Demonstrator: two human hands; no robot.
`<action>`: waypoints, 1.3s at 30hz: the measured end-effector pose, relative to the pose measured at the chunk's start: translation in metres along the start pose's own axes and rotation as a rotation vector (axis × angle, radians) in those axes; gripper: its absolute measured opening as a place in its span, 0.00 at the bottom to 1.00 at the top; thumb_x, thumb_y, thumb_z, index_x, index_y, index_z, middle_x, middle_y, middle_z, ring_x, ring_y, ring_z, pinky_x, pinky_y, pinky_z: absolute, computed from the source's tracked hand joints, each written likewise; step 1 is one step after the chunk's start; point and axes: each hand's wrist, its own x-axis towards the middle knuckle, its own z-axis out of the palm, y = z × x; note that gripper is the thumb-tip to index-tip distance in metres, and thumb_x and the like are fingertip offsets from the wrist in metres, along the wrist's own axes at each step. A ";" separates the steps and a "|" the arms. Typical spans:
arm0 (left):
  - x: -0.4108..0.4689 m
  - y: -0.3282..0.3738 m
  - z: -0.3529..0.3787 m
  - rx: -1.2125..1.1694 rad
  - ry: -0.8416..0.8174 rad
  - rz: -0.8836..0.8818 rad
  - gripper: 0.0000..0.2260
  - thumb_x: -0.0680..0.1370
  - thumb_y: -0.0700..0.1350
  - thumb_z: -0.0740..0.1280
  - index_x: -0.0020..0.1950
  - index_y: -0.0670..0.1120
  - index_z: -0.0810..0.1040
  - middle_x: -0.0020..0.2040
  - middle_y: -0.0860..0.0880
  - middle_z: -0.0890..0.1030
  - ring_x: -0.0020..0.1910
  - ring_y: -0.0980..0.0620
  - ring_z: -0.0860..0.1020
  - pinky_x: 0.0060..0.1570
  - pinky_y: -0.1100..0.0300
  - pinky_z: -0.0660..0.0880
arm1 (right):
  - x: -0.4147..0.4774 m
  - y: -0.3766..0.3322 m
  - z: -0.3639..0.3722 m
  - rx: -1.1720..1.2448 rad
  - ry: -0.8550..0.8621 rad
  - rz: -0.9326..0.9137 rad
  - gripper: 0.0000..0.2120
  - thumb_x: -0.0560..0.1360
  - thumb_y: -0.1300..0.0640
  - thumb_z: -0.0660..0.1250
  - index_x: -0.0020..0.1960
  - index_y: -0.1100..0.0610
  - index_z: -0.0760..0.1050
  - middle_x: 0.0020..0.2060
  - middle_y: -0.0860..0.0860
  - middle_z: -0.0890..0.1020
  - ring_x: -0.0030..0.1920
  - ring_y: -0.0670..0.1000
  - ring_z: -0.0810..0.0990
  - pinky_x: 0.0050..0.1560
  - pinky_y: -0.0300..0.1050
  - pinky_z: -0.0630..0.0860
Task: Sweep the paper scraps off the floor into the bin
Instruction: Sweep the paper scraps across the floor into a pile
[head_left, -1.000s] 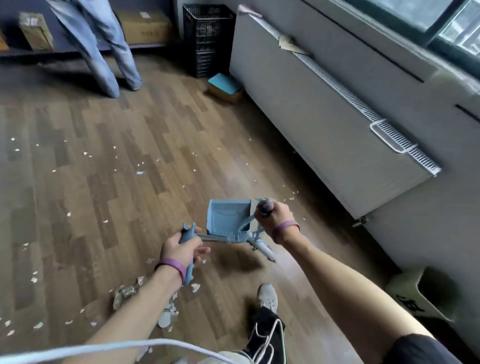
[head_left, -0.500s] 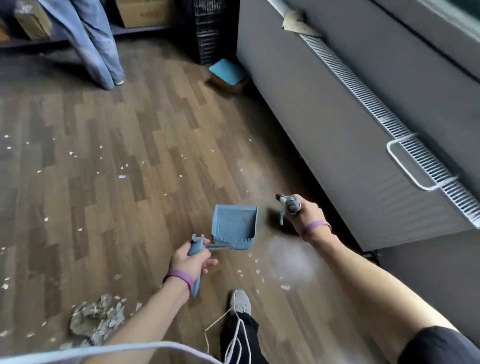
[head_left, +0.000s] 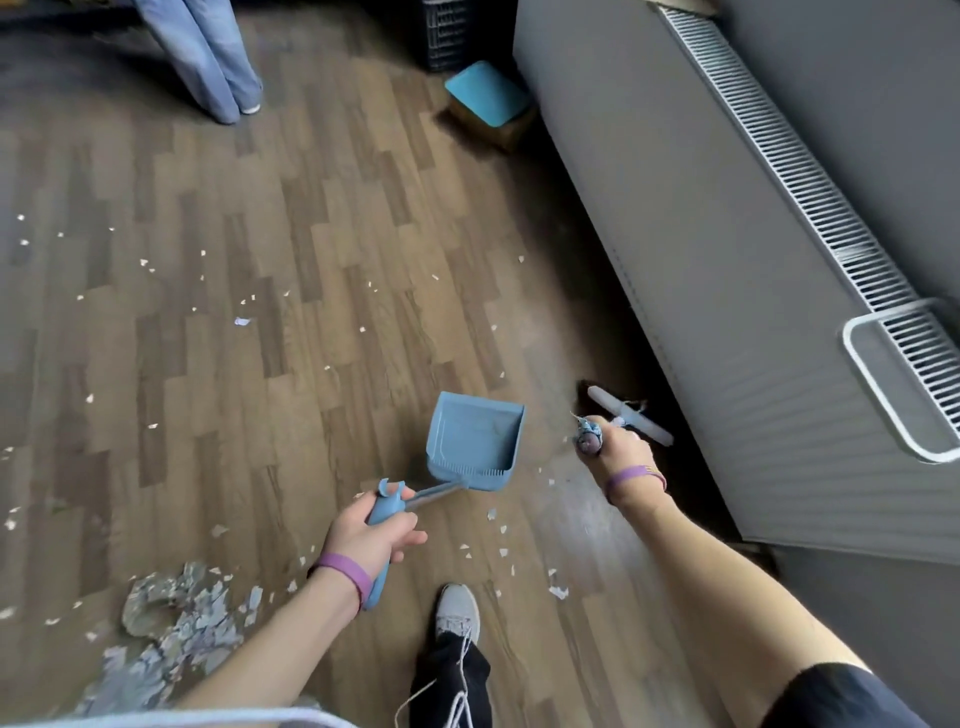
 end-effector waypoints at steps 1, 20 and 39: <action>0.002 -0.001 -0.002 0.004 0.006 -0.010 0.09 0.76 0.34 0.64 0.51 0.44 0.78 0.47 0.46 0.80 0.37 0.50 0.84 0.34 0.59 0.70 | 0.002 -0.006 0.005 -0.019 -0.038 -0.026 0.06 0.76 0.52 0.60 0.48 0.54 0.72 0.44 0.59 0.79 0.44 0.62 0.78 0.40 0.44 0.69; -0.011 -0.075 -0.148 -0.036 0.134 -0.070 0.11 0.74 0.32 0.63 0.46 0.47 0.79 0.39 0.46 0.80 0.31 0.53 0.83 0.32 0.60 0.69 | -0.085 -0.169 0.172 -0.142 -0.315 -0.238 0.16 0.73 0.45 0.58 0.48 0.56 0.76 0.45 0.59 0.81 0.45 0.61 0.78 0.39 0.45 0.69; -0.111 -0.243 -0.538 -0.237 0.310 -0.067 0.11 0.73 0.28 0.66 0.48 0.43 0.77 0.30 0.51 0.82 0.22 0.55 0.79 0.20 0.69 0.65 | -0.368 -0.545 0.399 0.058 -0.348 -0.471 0.13 0.76 0.49 0.64 0.53 0.57 0.78 0.49 0.61 0.82 0.51 0.63 0.79 0.47 0.48 0.73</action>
